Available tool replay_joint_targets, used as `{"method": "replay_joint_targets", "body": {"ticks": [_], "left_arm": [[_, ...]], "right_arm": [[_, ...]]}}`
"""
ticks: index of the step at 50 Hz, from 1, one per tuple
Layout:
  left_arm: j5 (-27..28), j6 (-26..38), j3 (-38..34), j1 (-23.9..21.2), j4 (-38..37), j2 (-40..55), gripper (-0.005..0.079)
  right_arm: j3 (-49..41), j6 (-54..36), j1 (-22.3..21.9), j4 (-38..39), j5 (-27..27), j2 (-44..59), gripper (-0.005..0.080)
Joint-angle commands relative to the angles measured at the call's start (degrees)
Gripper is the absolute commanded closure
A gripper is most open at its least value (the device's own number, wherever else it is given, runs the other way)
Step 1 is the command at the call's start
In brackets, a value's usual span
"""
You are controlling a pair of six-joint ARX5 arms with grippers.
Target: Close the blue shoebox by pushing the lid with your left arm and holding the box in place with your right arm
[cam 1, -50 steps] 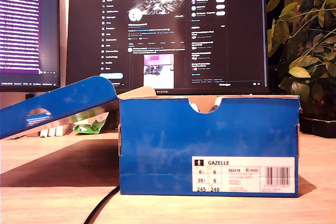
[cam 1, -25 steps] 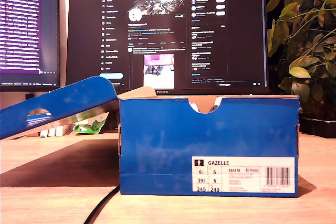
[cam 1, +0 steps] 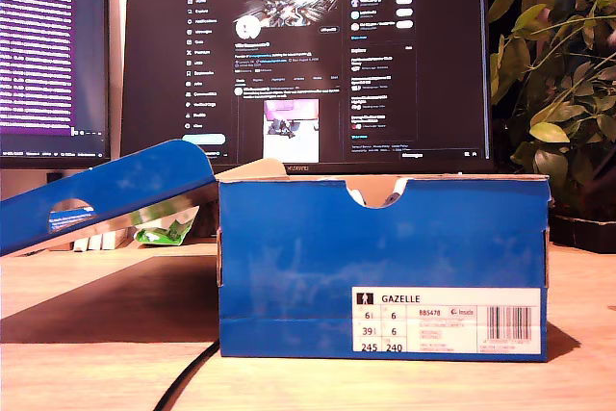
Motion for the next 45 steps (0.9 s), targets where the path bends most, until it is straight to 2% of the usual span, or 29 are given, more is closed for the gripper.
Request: {"method": "replay_joint_targets", "body": {"ticks": [1, 8, 16, 33, 45], "left_arm": [[2.4, 0.6, 1.7, 0.1, 0.7, 4.3, 0.0761], [7.2, 0.8, 5.2, 0.1, 0.8, 12.2, 0.0761], [9.4, 0.7, 8.1, 0.0, 0.8, 16.8, 0.0761], [17.2, 2.1, 9.7, -2.3, 0.8, 17.7, 0.0761], [22.3, 2.0, 12.3, -2.6, 0.7, 17.7, 0.0761]], "right_arm": [[0.9, -0.2, 0.9, 2.0, -0.2, 1.9, 0.0763], [0.9, -0.2, 2.3, 5.0, -0.2, 6.0, 0.0763], [0.9, 0.3, 4.3, 7.7, -0.2, 9.7, 0.0763], [3.2, 1.2, 10.4, 10.6, -1.2, 12.7, 0.0763], [4.4, 1.8, 11.7, 10.4, -1.6, 12.7, 0.0763]]}}
